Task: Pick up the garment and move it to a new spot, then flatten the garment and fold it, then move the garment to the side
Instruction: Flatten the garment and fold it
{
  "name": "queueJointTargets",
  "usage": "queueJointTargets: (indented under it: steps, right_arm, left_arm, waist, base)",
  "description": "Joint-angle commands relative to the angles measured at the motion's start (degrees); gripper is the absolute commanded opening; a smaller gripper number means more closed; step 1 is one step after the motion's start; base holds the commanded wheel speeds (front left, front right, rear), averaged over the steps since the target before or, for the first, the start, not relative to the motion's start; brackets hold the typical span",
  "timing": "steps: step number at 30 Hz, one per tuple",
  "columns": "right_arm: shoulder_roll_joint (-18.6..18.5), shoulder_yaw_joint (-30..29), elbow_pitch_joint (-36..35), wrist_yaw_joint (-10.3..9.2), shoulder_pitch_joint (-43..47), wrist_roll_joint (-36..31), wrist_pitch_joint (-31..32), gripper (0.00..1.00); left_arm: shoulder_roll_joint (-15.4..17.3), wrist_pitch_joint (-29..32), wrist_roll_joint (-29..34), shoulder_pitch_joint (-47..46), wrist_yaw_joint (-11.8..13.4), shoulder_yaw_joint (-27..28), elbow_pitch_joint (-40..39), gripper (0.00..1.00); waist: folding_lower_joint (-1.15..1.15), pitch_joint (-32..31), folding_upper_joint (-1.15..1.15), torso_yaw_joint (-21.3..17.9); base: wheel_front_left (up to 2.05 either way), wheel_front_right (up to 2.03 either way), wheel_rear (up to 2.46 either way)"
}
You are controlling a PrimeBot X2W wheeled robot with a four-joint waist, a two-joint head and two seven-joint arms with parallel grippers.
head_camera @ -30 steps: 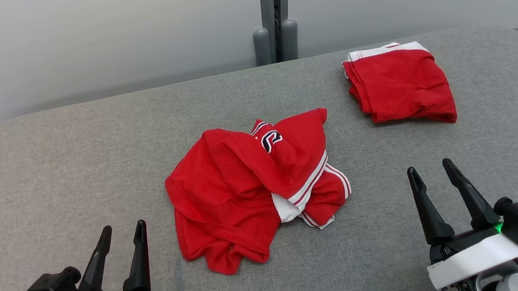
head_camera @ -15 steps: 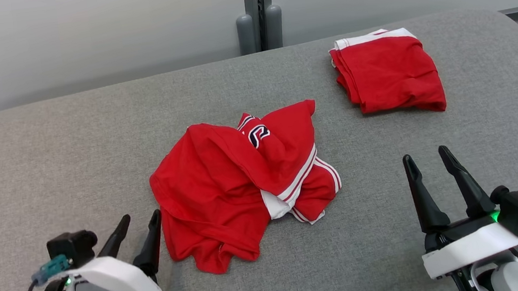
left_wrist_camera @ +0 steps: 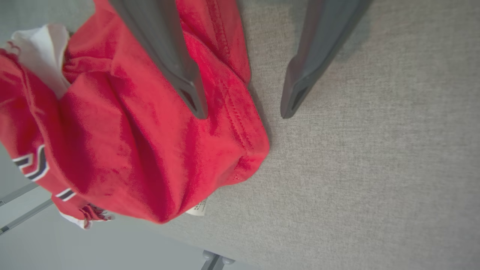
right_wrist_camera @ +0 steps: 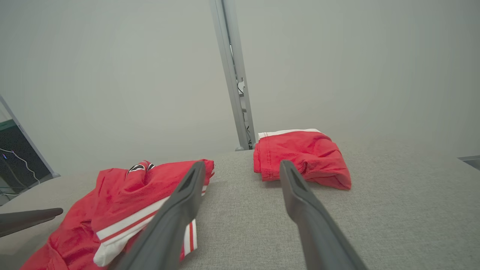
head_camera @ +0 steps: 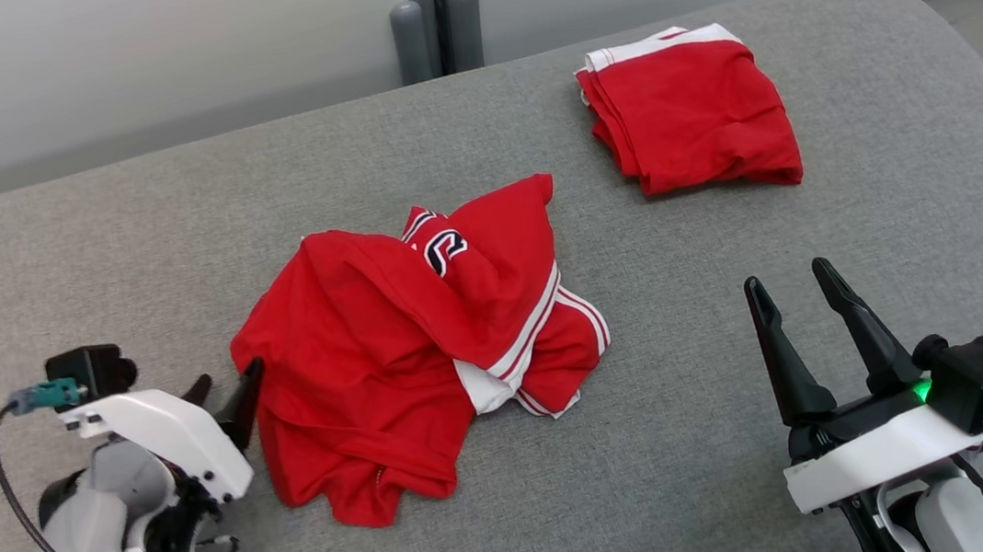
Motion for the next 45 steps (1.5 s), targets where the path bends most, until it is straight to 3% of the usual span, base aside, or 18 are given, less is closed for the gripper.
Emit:
queueJointTargets:
  steps: [1, 10, 11, 12, 14, 26, 33, 43, 45]
  right_arm:
    - [-0.1, 0.1, 0.0, 0.02, -0.9, -0.3, -0.2, 1.0]
    - [0.0, 0.5, -0.1, 0.02, -1.7, -0.2, -0.2, 1.0]
    - [0.1, 0.5, -0.1, 0.02, -1.8, -0.1, -0.2, 1.0]
    - [0.0, 0.6, -0.1, 0.02, -1.9, -0.1, -0.2, 1.0]
    - [0.0, 0.6, -0.1, 0.02, -1.9, 0.1, -0.2, 1.0]
    - [0.0, -0.2, 0.5, 0.02, -0.8, 0.4, -0.2, 1.0]
    - [0.0, -0.8, 1.1, 0.02, -0.2, -0.2, -0.2, 1.0]
    - [-0.7, -2.7, 0.7, 0.02, 2.2, -0.3, -0.2, 1.0]
    - [-1.0, -3.2, 0.7, 0.02, 2.7, -0.3, -0.2, 1.0]
  left_arm:
    - [0.9, 0.5, -1.1, -1.8, -0.1, -0.2, 1.3, 1.0]
    - [1.3, 2.6, -6.3, -5.9, -0.1, -4.7, 6.1, 1.0]
    - [1.5, 2.0, -6.7, -6.2, -0.1, -5.2, 6.2, 0.91]
    - [1.8, 1.3, -6.9, -6.5, -0.1, -5.6, 6.5, 0.57]
    - [2.2, 0.0, -7.1, -7.3, -0.1, -6.7, 6.9, 0.0]
    - [4.7, -7.9, -9.0, -10.3, -0.1, -13.9, 3.0, 0.0]
    - [8.2, -14.4, -7.5, -12.0, -0.1, -18.5, -2.8, 0.0]
    - [15.0, -17.4, -7.2, -1.0, 0.9, -22.2, -19.4, 0.0]
    - [16.9, -17.2, -6.2, 3.0, 3.6, -22.8, -23.5, 0.0]
  waist:
    - [0.0, 0.6, 0.0, -0.7]
    - [0.0, 2.3, 0.0, -2.6]
    - [0.0, 2.4, 0.0, -2.7]
    - [0.0, 2.4, 0.0, -2.8]
    - [0.0, 2.6, 0.0, -2.9]
    - [0.0, 0.3, 0.0, 1.0]
    - [0.0, -2.4, 0.0, 4.5]
    - [0.0, -4.2, 0.0, 7.9]
    - [0.0, -4.2, 0.0, 8.7]
  base:
    - [0.0, 0.0, 0.0]
    - [0.0, 0.0, 0.0]
    - [0.0, 0.0, 0.0]
    - [0.0, 0.0, 0.0]
    - [0.0, 0.0, 0.0]
    - [0.0, 0.0, 0.0]
    - [0.0, 0.0, 0.0]
    - [0.0, 0.0, 0.0]
    - [0.0, 0.0, 0.0]
